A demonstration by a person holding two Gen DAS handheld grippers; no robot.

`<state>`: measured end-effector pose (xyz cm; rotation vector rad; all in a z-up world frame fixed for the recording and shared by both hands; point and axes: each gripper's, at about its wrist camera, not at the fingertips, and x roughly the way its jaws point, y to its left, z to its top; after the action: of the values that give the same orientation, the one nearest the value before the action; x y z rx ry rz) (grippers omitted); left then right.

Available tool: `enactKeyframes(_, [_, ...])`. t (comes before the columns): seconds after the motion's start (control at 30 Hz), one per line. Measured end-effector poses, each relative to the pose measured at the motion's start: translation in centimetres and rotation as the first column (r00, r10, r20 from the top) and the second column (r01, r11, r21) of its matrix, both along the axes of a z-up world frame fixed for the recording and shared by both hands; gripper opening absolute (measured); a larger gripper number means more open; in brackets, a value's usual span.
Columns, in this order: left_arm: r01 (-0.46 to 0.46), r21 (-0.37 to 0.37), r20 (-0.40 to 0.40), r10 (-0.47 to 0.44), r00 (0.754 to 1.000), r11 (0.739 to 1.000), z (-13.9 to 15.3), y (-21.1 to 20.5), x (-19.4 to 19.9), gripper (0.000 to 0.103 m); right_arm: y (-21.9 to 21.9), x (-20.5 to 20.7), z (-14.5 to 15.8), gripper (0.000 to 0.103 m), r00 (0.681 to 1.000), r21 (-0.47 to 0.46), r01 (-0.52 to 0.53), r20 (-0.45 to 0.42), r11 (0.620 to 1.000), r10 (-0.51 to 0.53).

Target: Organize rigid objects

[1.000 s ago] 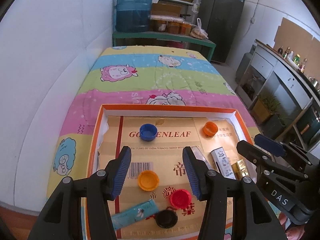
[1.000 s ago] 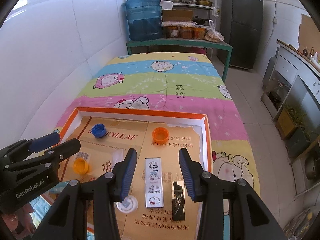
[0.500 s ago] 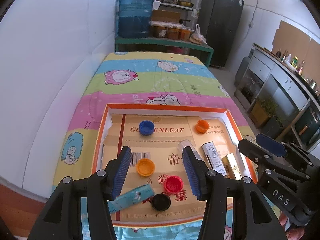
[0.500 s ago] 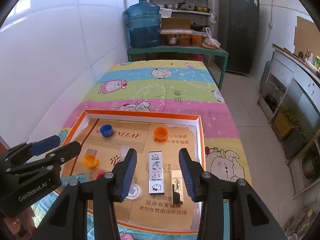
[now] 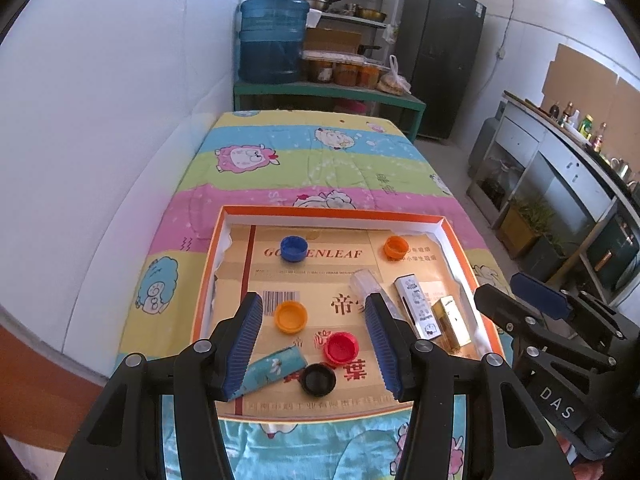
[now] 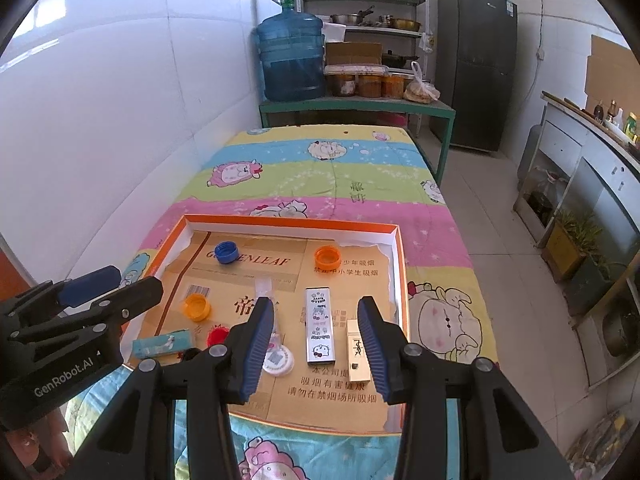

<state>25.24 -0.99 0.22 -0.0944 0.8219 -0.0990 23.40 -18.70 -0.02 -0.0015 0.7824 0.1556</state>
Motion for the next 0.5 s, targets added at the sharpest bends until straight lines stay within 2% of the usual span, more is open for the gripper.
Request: enactKeyframes(0.5, [-0.006,-0.008,0.031,0.006,0.999,1.000,1.0,0.2,-3.1,0.055,0.4,-3.5,1.1,0.044,0.999,-0.009,0.011,0.049,1.000,-0.010])
